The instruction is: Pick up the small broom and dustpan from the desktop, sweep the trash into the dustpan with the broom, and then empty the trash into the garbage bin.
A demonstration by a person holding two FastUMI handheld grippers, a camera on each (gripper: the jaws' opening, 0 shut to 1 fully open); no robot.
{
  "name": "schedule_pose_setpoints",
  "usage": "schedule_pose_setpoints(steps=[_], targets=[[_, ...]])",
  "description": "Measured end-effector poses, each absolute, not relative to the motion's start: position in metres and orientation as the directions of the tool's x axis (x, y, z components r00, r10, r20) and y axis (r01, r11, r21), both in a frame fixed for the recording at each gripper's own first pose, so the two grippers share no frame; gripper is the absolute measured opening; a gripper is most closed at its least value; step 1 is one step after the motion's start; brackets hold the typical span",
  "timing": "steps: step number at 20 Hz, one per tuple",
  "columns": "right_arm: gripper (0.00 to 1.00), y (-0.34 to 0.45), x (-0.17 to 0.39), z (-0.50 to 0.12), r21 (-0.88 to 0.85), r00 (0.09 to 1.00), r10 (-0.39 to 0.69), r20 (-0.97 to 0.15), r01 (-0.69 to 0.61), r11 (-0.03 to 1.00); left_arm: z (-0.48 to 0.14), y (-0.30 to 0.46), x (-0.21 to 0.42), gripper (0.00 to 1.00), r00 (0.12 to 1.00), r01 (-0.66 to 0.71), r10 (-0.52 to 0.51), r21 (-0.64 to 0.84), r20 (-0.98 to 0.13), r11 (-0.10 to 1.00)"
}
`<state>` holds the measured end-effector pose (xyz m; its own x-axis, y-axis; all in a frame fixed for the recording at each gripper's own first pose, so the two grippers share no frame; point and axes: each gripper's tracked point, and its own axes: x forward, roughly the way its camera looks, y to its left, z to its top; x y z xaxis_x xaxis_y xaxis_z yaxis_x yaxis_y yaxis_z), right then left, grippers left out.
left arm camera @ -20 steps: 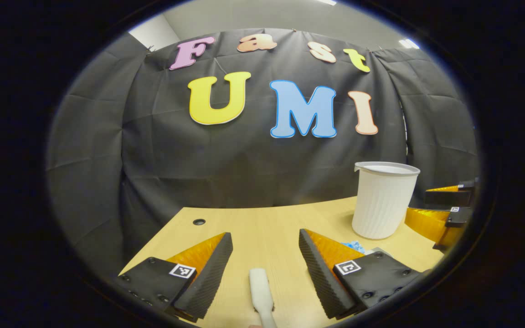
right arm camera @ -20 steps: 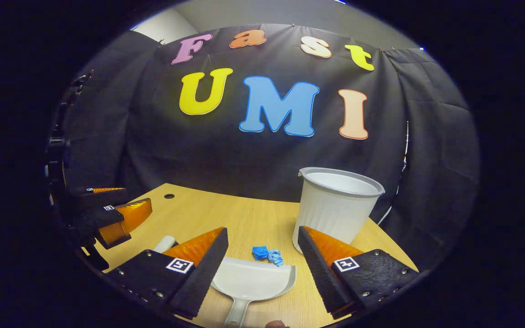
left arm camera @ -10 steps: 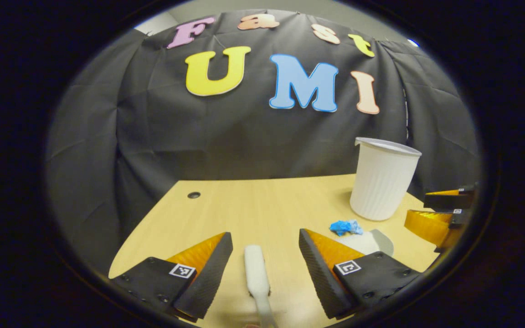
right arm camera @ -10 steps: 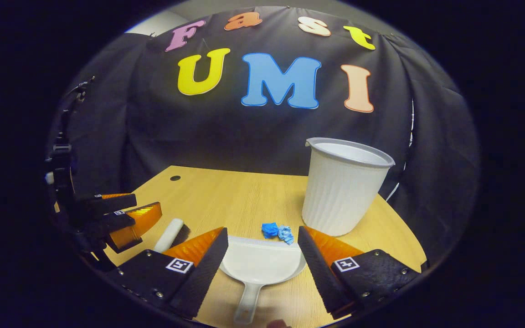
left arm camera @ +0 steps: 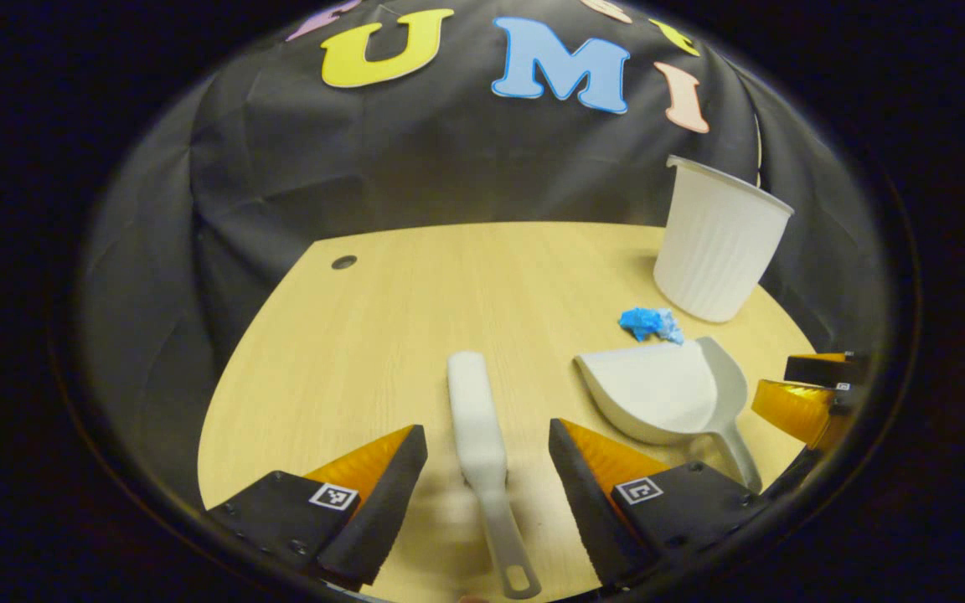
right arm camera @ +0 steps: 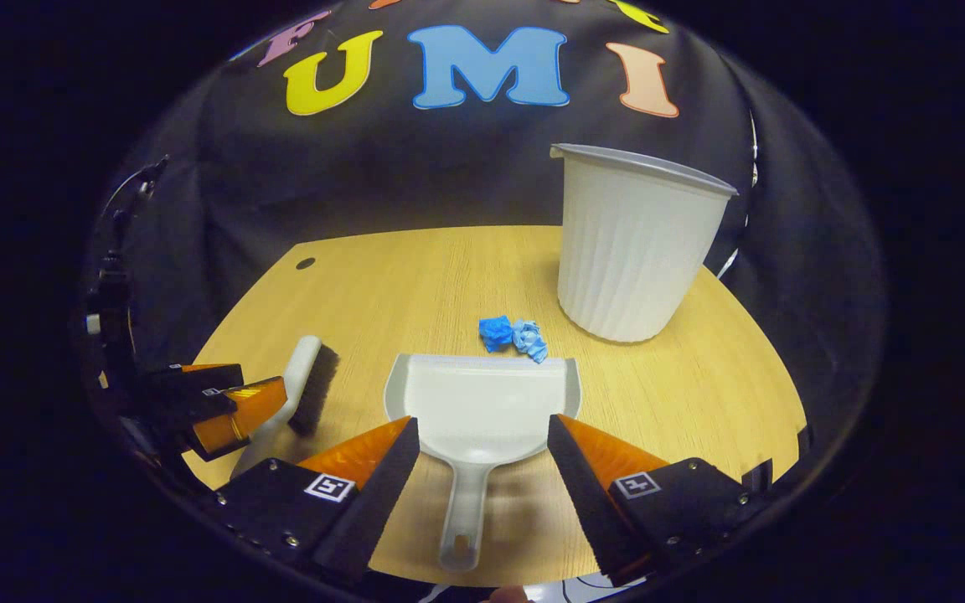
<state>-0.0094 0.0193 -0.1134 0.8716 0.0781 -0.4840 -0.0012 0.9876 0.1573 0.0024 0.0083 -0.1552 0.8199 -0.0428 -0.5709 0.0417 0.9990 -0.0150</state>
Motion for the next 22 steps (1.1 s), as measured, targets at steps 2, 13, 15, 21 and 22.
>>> schedule_pose_setpoints(steps=[2,13,15,21,22], targets=[[0.96,0.021,-0.011,-0.126,0.176,0.846,0.084,-0.526,0.012,0.984,-0.167,0.011,-0.002,0.96,0.79,0.036,-0.043,-0.024,-0.612,0.999],[0.96,0.039,-0.016,-0.191,0.205,0.669,0.151,-0.728,0.002,0.979,-0.225,0.019,-0.009,0.99,0.647,0.009,-0.029,-0.031,-0.762,0.999],[0.97,0.041,-0.009,-0.196,0.2,0.657,0.15,-0.738,0.002,0.98,-0.228,0.019,-0.006,0.96,0.636,0.006,-0.027,-0.03,-0.771,1.0],[0.96,0.043,0.006,-0.21,0.187,0.625,0.148,-0.767,-0.003,0.982,-0.239,0.02,0.002,0.87,0.61,0.008,-0.023,-0.023,-0.792,1.0],[0.94,0.041,0.006,-0.211,0.179,0.624,0.142,-0.769,-0.003,0.984,-0.242,0.02,0.003,0.81,0.603,0.005,-0.021,-0.022,-0.797,1.0]])
